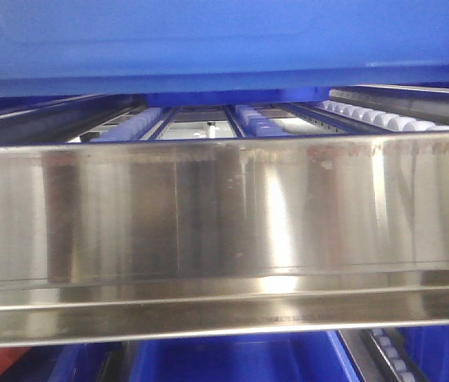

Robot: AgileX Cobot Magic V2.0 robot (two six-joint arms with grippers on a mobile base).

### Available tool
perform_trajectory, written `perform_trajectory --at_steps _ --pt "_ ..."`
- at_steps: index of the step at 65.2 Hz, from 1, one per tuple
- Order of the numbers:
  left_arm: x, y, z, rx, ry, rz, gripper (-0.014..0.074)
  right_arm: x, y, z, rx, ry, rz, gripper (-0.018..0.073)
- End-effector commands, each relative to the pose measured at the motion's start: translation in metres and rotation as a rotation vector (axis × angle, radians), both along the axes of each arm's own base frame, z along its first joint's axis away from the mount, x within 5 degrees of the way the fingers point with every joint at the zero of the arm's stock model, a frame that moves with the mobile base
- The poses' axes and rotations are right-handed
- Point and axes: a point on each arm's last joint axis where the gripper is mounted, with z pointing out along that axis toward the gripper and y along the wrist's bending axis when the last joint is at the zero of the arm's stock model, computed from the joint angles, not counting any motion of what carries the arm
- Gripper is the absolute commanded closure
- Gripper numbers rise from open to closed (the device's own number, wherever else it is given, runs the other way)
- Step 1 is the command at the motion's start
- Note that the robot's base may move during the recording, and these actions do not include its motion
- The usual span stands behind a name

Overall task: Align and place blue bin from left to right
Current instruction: 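Push the held bin onto the shelf rollers with both grippers, then open both grippers and lift them off the bin walls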

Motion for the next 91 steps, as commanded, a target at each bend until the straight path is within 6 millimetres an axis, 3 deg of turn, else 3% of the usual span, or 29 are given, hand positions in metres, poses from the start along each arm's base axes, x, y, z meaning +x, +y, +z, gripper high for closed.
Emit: perform_trajectory --at_steps 1,22,43,64,74,91 --pt "0.001 -0.008 0.011 -0.032 -0.097 -0.083 0.0707 -0.002 0.01 0.019 0.119 -0.153 0.122 0.0629" --pt "0.002 -0.013 0.012 -0.065 -0.119 -0.128 0.0707 0.001 0.009 0.018 0.111 -0.148 0.109 0.0629" --pt "0.016 -0.036 0.008 -0.085 -0.167 -0.221 0.0707 0.037 -0.01 0.008 0.074 -0.099 -0.024 0.0629" --pt "0.071 -0.05 -0.031 -0.143 -0.07 -0.15 0.0707 0.081 -0.003 -0.012 0.069 -0.095 -0.063 0.0629" --pt "0.098 -0.041 -0.048 -0.26 0.0 -0.103 0.0707 0.106 -0.001 -0.033 0.122 0.002 -0.102 0.0629" --pt "0.109 -0.043 -0.058 -0.232 0.017 -0.108 0.0707 0.124 0.011 -0.053 0.078 0.029 -0.084 0.0629"
